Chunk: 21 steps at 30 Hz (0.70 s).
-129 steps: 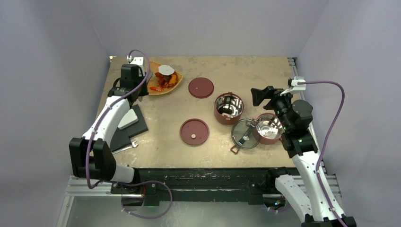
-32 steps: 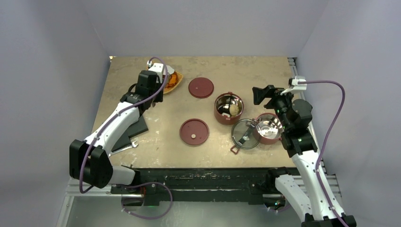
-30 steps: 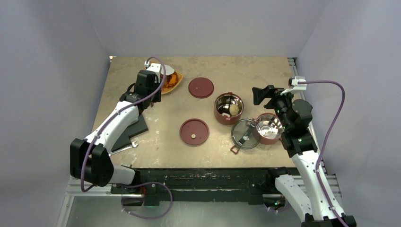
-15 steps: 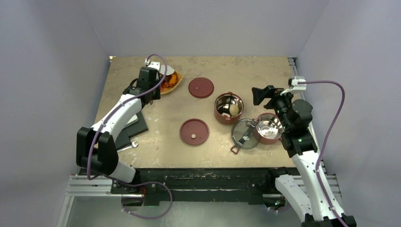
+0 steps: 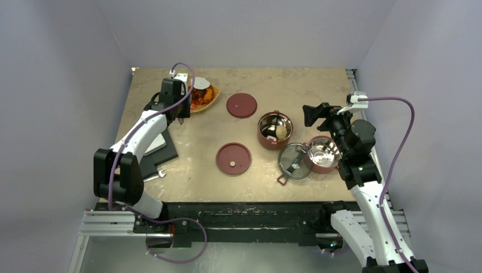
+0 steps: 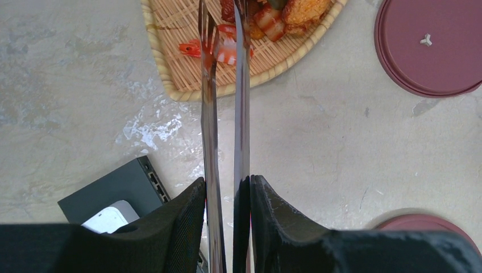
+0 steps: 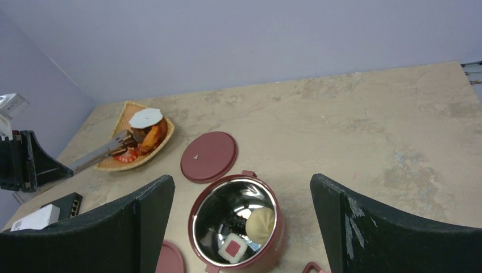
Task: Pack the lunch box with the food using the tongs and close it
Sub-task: Pick up the fake food from the plate.
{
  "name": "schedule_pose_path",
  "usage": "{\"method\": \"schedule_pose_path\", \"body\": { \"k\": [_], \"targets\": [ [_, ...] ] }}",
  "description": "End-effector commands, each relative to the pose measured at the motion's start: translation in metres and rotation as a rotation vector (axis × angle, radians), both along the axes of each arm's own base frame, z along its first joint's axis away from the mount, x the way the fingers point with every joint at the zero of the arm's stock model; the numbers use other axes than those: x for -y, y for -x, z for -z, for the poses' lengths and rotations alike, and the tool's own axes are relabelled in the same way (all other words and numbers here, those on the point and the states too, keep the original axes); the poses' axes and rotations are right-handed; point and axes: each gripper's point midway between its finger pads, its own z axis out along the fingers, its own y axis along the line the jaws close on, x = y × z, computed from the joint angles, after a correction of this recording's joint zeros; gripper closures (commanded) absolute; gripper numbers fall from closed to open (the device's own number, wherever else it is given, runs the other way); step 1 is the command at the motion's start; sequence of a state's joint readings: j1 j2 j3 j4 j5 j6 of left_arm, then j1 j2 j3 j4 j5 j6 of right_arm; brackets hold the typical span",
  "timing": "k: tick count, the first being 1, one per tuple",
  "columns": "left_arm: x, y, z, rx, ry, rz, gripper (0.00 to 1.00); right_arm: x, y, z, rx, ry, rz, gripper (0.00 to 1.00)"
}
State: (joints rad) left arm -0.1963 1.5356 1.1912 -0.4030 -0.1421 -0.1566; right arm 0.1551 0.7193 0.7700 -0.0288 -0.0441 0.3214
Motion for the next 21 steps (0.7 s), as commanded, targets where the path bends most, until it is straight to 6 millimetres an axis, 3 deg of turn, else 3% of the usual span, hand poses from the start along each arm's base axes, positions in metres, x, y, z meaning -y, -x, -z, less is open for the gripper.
{"method": "schedule_pose_path", "body": {
  "k": [1,13,21],
  "targets": [
    [0.010,-0.018,-0.015,0.068,0.063,0.039,0.68,-0.002,0.000,-0.012,0.047,-0.013,-0.008,0.07],
    [0.014,-0.015,-0.020,0.095,0.098,0.062,0.69,-0.001,0.001,-0.012,0.046,-0.013,-0.003,0.07],
    [0.007,-0.018,-0.007,0.058,0.082,0.027,0.69,-0.001,0.001,-0.010,0.043,-0.014,-0.004,0.07]
  ]
}}
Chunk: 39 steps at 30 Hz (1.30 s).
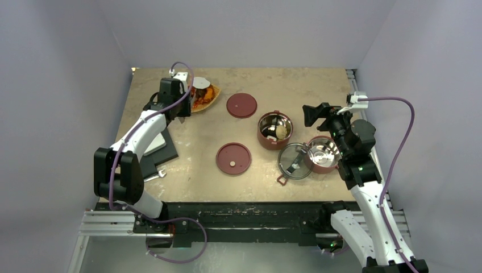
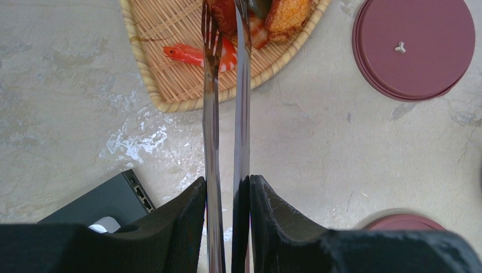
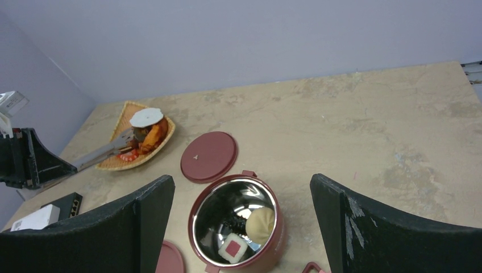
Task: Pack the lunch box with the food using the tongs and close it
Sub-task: Pick up the fake food from the plate.
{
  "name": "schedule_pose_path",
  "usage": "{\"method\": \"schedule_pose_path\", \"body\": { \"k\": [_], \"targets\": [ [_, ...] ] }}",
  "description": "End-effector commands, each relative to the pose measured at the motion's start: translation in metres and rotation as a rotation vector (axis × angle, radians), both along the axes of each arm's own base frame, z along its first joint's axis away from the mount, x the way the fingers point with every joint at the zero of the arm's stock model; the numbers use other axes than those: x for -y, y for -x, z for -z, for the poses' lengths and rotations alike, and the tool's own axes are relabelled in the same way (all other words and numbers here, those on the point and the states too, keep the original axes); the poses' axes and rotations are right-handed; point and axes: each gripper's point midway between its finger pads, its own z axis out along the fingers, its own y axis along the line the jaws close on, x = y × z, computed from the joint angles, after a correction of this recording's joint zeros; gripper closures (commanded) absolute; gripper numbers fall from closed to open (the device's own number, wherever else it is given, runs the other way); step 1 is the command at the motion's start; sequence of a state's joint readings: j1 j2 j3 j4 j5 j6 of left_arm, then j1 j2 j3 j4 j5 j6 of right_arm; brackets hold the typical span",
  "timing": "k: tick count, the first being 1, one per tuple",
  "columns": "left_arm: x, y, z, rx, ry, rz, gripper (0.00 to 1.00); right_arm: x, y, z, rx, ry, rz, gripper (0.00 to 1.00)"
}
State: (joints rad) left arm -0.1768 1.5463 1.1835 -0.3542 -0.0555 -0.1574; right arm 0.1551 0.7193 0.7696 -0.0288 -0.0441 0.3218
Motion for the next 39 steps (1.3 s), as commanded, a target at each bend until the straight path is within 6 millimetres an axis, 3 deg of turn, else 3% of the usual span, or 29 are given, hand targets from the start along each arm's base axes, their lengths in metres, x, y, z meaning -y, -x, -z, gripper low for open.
{"method": "schedule_pose_path", "body": {
  "k": [1,15,39],
  "targets": [
    [-0.002,-0.011,-0.006,0.033,0.020,-0.017,0.70,-0.001,0.001,-0.010,0.043,-0.013,-0.004,0.07],
    [-0.007,0.006,-0.031,0.111,0.028,-0.031,0.89,0.001,0.001,-0.010,0.040,-0.014,0.004,0.07],
    [-0.023,0.021,-0.063,0.200,0.008,-0.098,0.96,0.002,-0.001,-0.009,0.034,-0.011,0.013,0.07]
  ]
}}
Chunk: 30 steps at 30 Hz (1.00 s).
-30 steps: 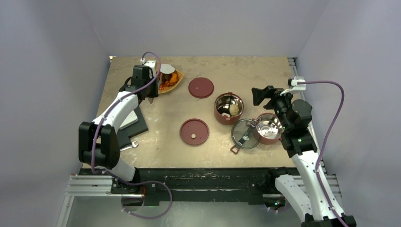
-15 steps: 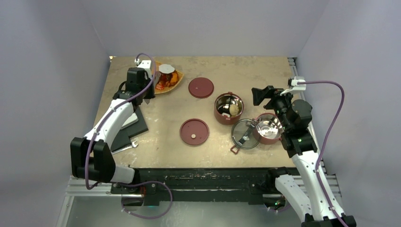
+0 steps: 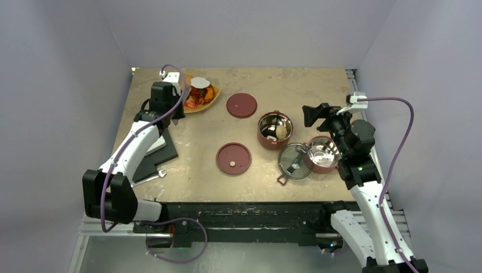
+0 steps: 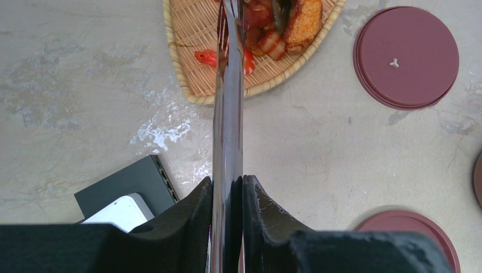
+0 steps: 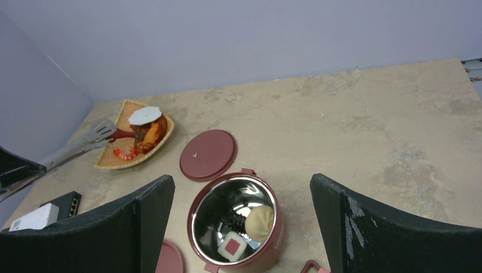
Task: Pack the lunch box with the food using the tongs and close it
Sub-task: Pick up the fake food from the plate.
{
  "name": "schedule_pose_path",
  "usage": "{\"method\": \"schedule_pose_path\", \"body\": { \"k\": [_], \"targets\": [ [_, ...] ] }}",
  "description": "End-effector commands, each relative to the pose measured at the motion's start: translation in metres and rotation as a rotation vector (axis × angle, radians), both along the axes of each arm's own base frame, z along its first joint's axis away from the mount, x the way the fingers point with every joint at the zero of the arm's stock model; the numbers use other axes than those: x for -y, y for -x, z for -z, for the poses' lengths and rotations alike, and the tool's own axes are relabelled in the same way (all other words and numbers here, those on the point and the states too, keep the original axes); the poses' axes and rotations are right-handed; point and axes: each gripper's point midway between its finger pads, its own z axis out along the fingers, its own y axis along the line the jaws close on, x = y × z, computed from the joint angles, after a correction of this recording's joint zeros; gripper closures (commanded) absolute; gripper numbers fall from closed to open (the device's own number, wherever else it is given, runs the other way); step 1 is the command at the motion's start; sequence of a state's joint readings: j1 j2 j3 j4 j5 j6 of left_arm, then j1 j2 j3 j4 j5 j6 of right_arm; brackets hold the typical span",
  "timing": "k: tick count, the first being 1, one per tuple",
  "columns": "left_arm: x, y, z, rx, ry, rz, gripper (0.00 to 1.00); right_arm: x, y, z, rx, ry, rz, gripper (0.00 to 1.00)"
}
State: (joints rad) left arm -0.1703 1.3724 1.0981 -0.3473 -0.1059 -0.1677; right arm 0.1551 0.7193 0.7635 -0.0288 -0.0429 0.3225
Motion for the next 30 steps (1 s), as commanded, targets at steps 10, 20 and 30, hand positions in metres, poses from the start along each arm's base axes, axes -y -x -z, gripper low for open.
{"method": "schedule_pose_path", "body": {
  "k": [10,20,30],
  "targets": [
    [-0.018,0.001,-0.042,0.138,-0.015,-0.088,0.97,0.002,-0.001,-0.011,0.039,-0.009,0.011,0.07],
    [-0.005,0.006,-0.072,0.226,0.018,-0.004,0.98,0.003,-0.001,-0.015,0.047,-0.010,0.015,0.07],
    [0.061,0.029,-0.104,0.311,0.053,0.310,0.98,0.003,0.000,-0.020,0.057,-0.005,0.018,0.07]
  ]
}}
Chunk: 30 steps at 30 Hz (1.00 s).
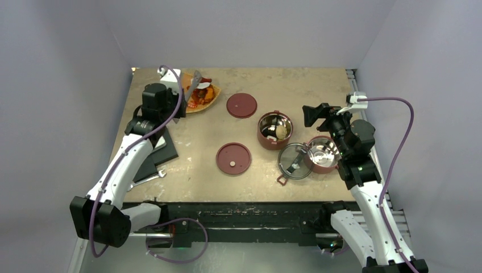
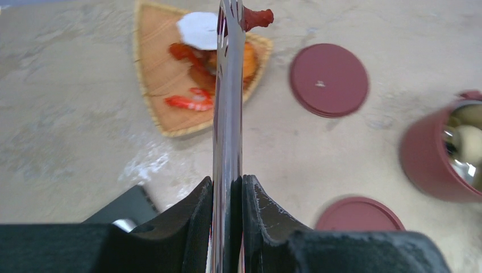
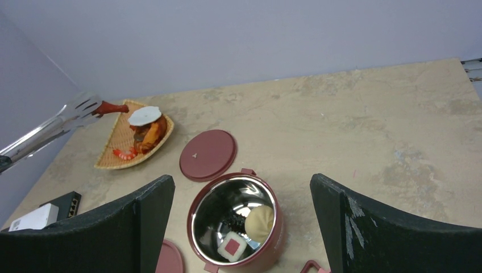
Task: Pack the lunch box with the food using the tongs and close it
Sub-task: Pick up the fake food from the plate, then place the fake food in the packing box.
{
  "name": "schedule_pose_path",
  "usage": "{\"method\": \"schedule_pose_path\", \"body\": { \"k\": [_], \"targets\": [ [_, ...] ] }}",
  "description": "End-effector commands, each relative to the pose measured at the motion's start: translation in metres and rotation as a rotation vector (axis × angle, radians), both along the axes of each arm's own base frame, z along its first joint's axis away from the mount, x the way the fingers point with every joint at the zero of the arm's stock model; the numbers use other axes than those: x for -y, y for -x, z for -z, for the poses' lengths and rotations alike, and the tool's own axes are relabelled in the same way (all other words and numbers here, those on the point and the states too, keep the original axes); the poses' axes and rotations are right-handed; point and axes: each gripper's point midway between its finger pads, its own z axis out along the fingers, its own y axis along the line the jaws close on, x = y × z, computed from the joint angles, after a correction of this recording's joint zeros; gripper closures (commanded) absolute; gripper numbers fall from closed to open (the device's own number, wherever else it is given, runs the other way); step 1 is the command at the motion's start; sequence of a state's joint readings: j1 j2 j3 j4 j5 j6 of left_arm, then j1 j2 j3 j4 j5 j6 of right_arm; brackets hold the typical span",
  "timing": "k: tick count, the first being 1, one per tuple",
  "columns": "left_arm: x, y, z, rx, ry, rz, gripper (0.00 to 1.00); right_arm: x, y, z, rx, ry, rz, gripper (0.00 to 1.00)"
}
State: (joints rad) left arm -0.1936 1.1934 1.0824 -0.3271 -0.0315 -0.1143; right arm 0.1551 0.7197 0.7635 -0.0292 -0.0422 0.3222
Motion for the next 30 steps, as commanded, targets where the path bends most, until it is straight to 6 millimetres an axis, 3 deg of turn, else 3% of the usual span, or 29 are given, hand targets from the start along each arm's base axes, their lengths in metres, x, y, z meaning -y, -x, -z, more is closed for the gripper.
{"method": "schedule_pose_path", "body": {
  "k": [1,7,10,14,21,30],
  "targets": [
    [0.056,0.013,-0.042,0.139,0.019,0.241,0.98,0.003,-0.001,-0.021,0.058,-0.005,0.018,0.07],
    [0.135,0.052,-0.047,0.157,0.133,0.588,0.98,0.004,-0.001,-0.022,0.063,-0.004,0.022,0.07],
    [0.159,0.066,-0.044,0.141,0.176,0.679,0.98,0.004,-0.002,-0.021,0.061,-0.004,0.021,0.07],
    [0.185,0.077,-0.021,0.073,0.161,0.742,0.98,0.005,-0.002,-0.022,0.062,-0.004,0.026,0.07],
    [0.211,0.091,0.015,-0.027,0.093,0.801,0.96,0.007,-0.003,-0.024,0.065,-0.006,0.039,0.07],
    [0.207,0.087,0.010,-0.012,0.080,0.763,0.88,0.005,-0.003,-0.019,0.054,-0.004,0.029,0.07]
  ]
}}
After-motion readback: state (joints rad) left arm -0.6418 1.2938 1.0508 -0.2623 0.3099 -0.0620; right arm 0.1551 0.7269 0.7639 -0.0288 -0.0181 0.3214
